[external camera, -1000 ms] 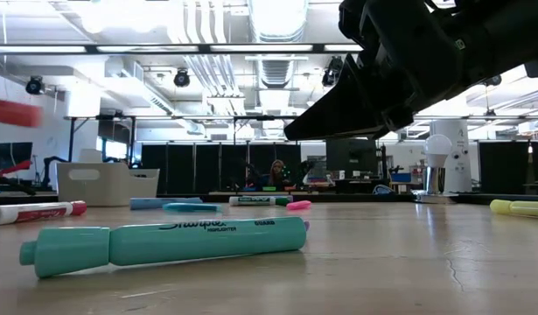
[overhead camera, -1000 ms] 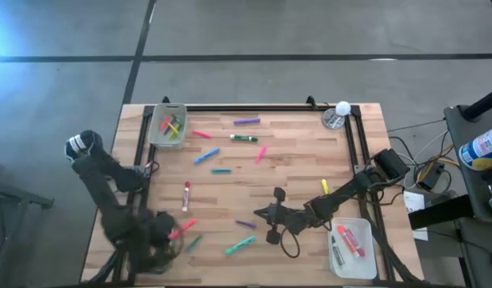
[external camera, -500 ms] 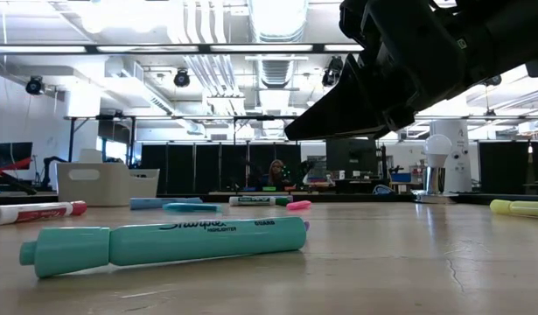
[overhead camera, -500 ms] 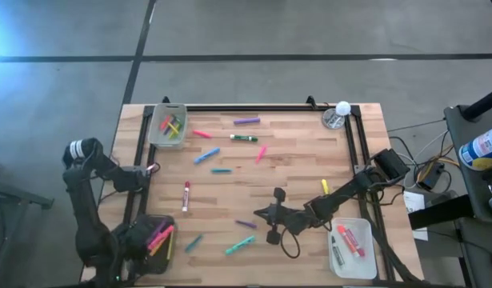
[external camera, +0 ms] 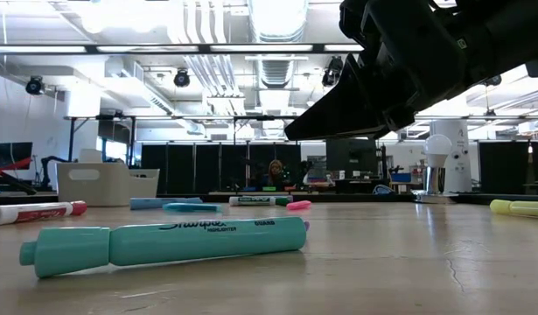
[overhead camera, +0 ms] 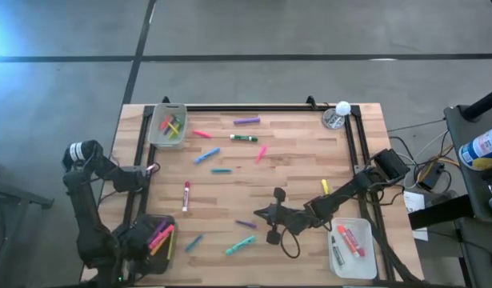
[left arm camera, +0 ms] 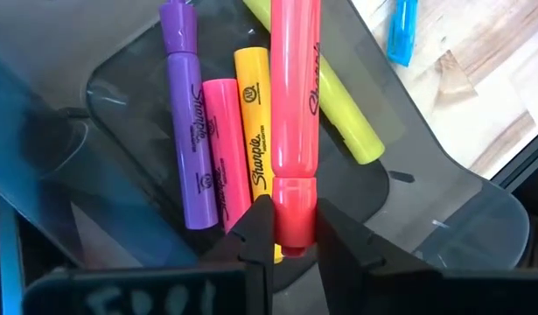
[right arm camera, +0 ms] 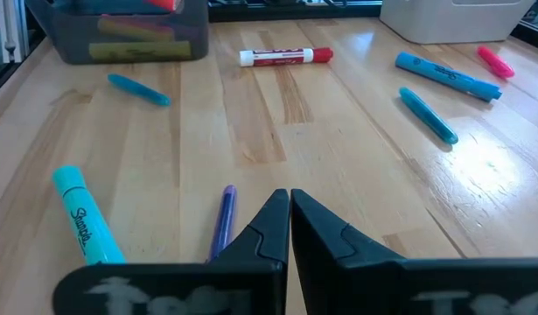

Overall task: Pick & Place Markers
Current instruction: Put the red marker pen into the black bin, then put the violet pen into the gray bin

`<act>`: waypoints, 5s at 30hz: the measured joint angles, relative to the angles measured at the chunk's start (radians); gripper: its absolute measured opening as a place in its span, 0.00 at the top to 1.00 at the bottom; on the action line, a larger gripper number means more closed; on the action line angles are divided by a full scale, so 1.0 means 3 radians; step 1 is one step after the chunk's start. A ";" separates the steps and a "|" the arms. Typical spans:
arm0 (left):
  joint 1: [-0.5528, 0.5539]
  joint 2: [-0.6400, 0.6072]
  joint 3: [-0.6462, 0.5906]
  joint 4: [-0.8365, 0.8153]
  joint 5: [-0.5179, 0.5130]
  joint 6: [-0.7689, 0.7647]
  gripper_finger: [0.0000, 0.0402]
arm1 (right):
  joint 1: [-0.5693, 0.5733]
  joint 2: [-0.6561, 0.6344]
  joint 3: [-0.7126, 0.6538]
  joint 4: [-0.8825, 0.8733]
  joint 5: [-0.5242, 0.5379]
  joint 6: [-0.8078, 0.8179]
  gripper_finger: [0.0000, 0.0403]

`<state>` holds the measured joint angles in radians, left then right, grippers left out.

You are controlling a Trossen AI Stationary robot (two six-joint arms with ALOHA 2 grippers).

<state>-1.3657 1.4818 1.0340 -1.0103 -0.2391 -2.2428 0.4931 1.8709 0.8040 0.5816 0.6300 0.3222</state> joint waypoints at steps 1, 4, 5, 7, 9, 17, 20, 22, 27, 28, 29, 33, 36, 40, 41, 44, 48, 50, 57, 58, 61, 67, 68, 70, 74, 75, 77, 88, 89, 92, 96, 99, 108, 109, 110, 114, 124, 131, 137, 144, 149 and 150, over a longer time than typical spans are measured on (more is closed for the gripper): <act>0.0007 0.0000 0.0000 0.0001 0.0006 -0.0007 0.84 | 0.0000 0.0000 0.0000 0.0000 0.0000 0.0000 0.98; 0.0022 0.0000 0.0000 0.0012 0.0010 -0.0013 0.78 | 0.0000 0.0000 0.0000 0.0000 0.0000 0.0000 0.98; 0.0032 0.0000 0.0000 0.0018 0.0012 -0.0012 0.76 | 0.0000 0.0000 0.0000 0.0001 0.0000 0.0000 0.98; 0.0047 0.0000 0.0000 0.0022 0.0012 -0.0012 0.71 | 0.0000 0.0000 0.0000 0.0000 0.0000 0.0000 0.98; 0.0061 0.0000 0.0008 0.0019 0.0016 -0.0010 0.67 | 0.0000 0.0000 0.0000 0.0001 0.0000 0.0000 0.98; 0.0204 -0.0054 0.0100 -0.0090 0.0103 0.0413 0.61 | 0.0000 0.0000 0.0000 0.0000 -0.0001 -0.0001 0.98; 0.0403 -0.0099 0.0133 -0.0377 0.0114 0.0745 0.61 | 0.0000 0.0000 0.0000 0.0001 -0.0001 -0.0001 0.98; 0.0582 -0.0136 0.0144 -0.0476 -0.0018 0.1111 0.61 | 0.0000 0.0001 0.0000 0.0000 -0.0001 -0.0009 0.98; 0.1092 -0.0267 0.0145 -0.0262 -0.0310 0.2363 0.63 | 0.0000 0.0001 0.0000 0.0000 -0.0002 -0.0027 0.98; 0.1188 -0.0295 0.0145 -0.0151 -0.0374 0.2637 0.64 | 0.0000 0.0001 0.0000 0.0000 -0.0001 -0.0027 0.98; 0.1286 -0.0320 0.0145 -0.0028 -0.0433 0.2910 0.65 | 0.0000 0.0001 0.0000 -0.0001 -0.0001 -0.0027 0.98; 0.1629 -0.0354 0.0144 0.0400 -0.0667 0.3975 0.70 | 0.0000 0.0001 0.0000 0.0000 -0.0001 -0.0027 0.98; 0.1857 -0.0355 0.0117 0.0655 -0.0904 0.4622 0.74 | 0.0000 0.0001 0.0000 -0.0001 -0.0001 -0.0038 0.98; 0.2148 -0.0355 -0.0077 0.1325 -0.1056 0.5444 0.82 | 0.0000 0.0001 0.0000 -0.0003 -0.0001 -0.0038 0.98; 0.2221 -0.0355 -0.0146 0.1555 -0.1036 0.5642 0.85 | 0.0000 0.0001 0.0000 -0.0003 -0.0001 -0.0038 0.98; 0.2436 -0.0355 -0.0425 0.2300 -0.0859 0.6179 0.92 | 0.0000 0.0001 0.0000 -0.0003 -0.0001 -0.0038 0.98; 0.2727 -0.0355 -0.0855 0.3357 -0.0510 0.6648 0.99 | 0.0000 0.0001 0.0000 -0.0003 -0.0001 -0.0038 0.98; 0.2869 -0.0355 -0.1104 0.3883 -0.0327 0.6804 0.99 | -0.0001 0.0001 0.0000 -0.0005 -0.0001 -0.0037 0.98; 0.3359 -0.0355 -0.1851 0.5404 0.0001 0.7041 1.00 | -0.0008 0.0002 -0.0001 -0.0112 -0.0001 -0.0031 0.98; 0.3424 -0.0355 -0.1940 0.5600 0.0027 0.7075 1.00 | -0.0008 0.0003 -0.0001 -0.0118 -0.0001 -0.0030 0.98; 0.3600 -0.0355 -0.2182 0.6097 0.0072 0.7238 1.00 | -0.0011 0.0003 -0.0001 -0.0118 -0.0001 -0.0027 0.98; 0.3981 -0.0368 -0.2507 0.6686 0.0281 0.7384 1.00 | -0.0010 0.0003 0.0064 -0.0187 0.0000 -0.0025 0.97; 0.4027 -0.0385 -0.2538 0.6681 0.0355 0.7401 1.00 | -0.0009 0.0003 0.0083 -0.0232 0.0000 -0.0024 0.95; 0.4103 -0.0424 -0.2594 0.6690 0.0441 0.7424 1.00 | -0.0008 0.0003 0.0128 -0.0317 -0.0001 -0.0022 0.93; 0.4139 -0.0521 -0.2700 0.6687 0.0463 0.7383 1.00 | -0.0008 0.0003 0.0212 -0.0500 -0.0025 0.0130 0.85; 0.4135 -0.0563 -0.2722 0.6692 0.0497 0.7374 1.00 | -0.0008 0.0003 0.0233 -0.0549 -0.0062 0.0166 0.83; 0.4131 -0.0656 -0.2757 0.6719 0.0601 0.7356 1.00 | -0.0008 0.0003 0.0264 -0.0603 -0.0166 0.0285 0.78; 0.4130 -0.0974 -0.3010 0.6693 0.0664 0.7272 1.00 | 0.0000 0.0348 0.0691 -0.1267 -0.0630 0.0723 0.61; 0.4130 -0.0989 -0.3031 0.6686 0.0663 0.7263 1.00 | -0.0002 0.0420 0.0790 -0.1379 -0.0685 0.0738 0.60; 0.4128 -0.1004 -0.3053 0.6690 0.0663 0.7214 1.00 | -0.0025 0.0579 0.1037 -0.1738 -0.0745 0.0755 0.60; 0.4128 -0.1029 -0.3079 0.6690 0.0659 0.7207 1.00 | -0.0069 0.0724 0.1344 -0.2144 -0.0746 0.0764 0.64; 0.4128 -0.1030 -0.3080 0.6681 0.0657 0.7172 1.00 | -0.0080 0.0784 0.1458 -0.2273 -0.0733 0.0755 0.71; 0.4128 -0.0969 -0.2952 0.6312 0.0627 0.6824 1.00 | -0.0110 0.0722 0.1431 -0.2410 -0.0514 0.0515 0.92; 0.4128 -0.0945 -0.2915 0.6266 0.0627 0.6819 1.00 | -0.0124 0.0702 0.1431 -0.2423 -0.0510 0.0477 0.92; 0.4126 -0.0914 -0.2877 0.6228 0.0628 0.6815 1.00 | -0.0138 0.0676 0.1428 -0.2467 -0.0510 0.0445 0.92; 0.4059 -0.0747 -0.2728 0.6210 0.0659 0.6844 0.97 | -0.0274 0.0587 0.1419 -0.2526 -0.0466 0.0304 0.91; 0.3893 -0.0397 -0.2411 0.6223 0.0641 0.6974 0.78 | -0.0567 0.0331 0.1419 -0.2528 -0.0429 -0.0044 0.89; 0.3895 -0.0391 -0.2414 0.6150 0.0475 0.6883 0.74 | -0.0530 0.0079 0.1409 -0.2463 -0.0243 -0.0195 0.89; 0.3894 -0.0376 -0.2393 0.6150 0.0473 0.6899 0.74 | -0.0535 0.0081 0.1409 -0.2230 -0.0244 -0.0378 0.88; 0.3894 -0.0376 -0.2394 0.6084 0.0451 0.6930 0.76 | -0.0533 0.0085 0.1409 -0.2201 -0.0253 -0.0390 0.88; 0.3893 -0.0376 -0.2394 0.6090 0.0446 0.6952 0.89 | -0.0534 0.0085 0.1409 -0.2199 -0.0249 -0.0399 0.87; 0.3893 -0.0376 -0.2394 0.6092 0.0449 0.6954 0.92 | -0.0535 0.0085 0.1409 -0.2202 -0.0249 -0.0399 0.86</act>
<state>-0.1978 1.3689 0.3157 0.8173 -0.1043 -0.1566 0.3325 1.8965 1.2266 -0.0790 0.5552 0.2024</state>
